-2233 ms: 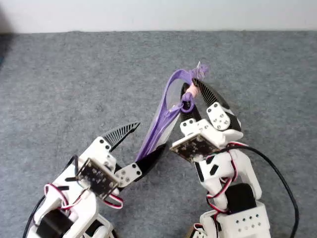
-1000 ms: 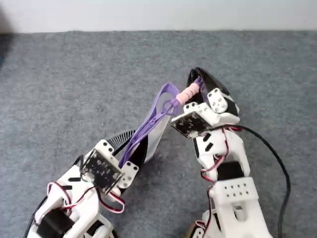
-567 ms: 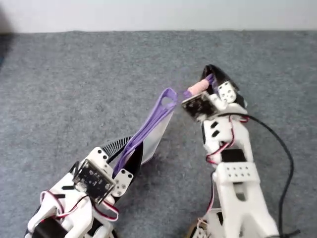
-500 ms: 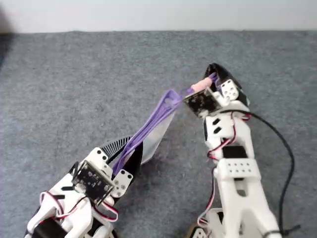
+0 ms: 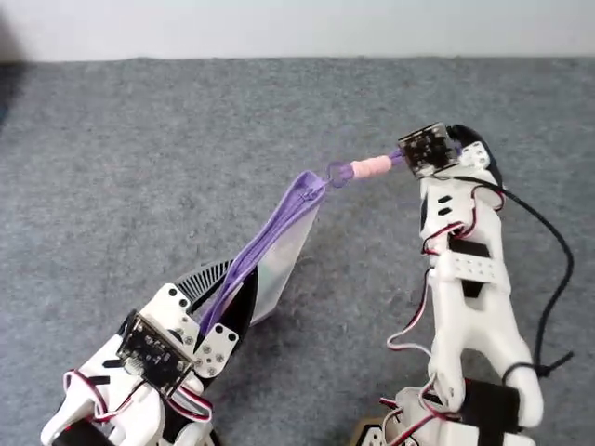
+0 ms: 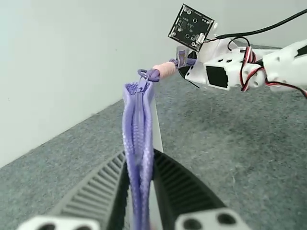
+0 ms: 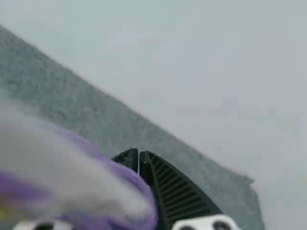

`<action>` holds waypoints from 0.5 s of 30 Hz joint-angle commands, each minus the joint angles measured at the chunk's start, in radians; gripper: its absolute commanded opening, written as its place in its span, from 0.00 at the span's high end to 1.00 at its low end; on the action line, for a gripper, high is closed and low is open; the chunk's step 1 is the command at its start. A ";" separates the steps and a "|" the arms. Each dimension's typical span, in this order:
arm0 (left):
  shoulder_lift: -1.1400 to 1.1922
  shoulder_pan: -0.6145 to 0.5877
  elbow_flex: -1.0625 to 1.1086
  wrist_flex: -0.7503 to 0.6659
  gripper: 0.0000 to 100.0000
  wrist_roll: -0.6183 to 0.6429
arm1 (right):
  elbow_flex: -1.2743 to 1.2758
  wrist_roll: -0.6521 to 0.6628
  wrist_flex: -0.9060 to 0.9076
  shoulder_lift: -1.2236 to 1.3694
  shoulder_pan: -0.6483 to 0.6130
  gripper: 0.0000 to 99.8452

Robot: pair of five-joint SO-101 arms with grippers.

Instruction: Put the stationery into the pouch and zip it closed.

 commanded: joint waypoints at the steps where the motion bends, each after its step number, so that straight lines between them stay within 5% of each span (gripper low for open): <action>1: -0.015 -0.011 -0.053 -0.009 0.99 -0.002 | -0.063 0.003 -0.045 -0.008 -0.001 0.99; 8: -0.012 -0.009 -0.045 -0.009 0.97 -0.003 | 0.017 0.009 -0.039 -0.067 0.018 0.99; 15: -0.009 -0.107 0.016 -0.034 0.77 -0.003 | 0.196 0.005 -0.038 -0.139 0.142 0.99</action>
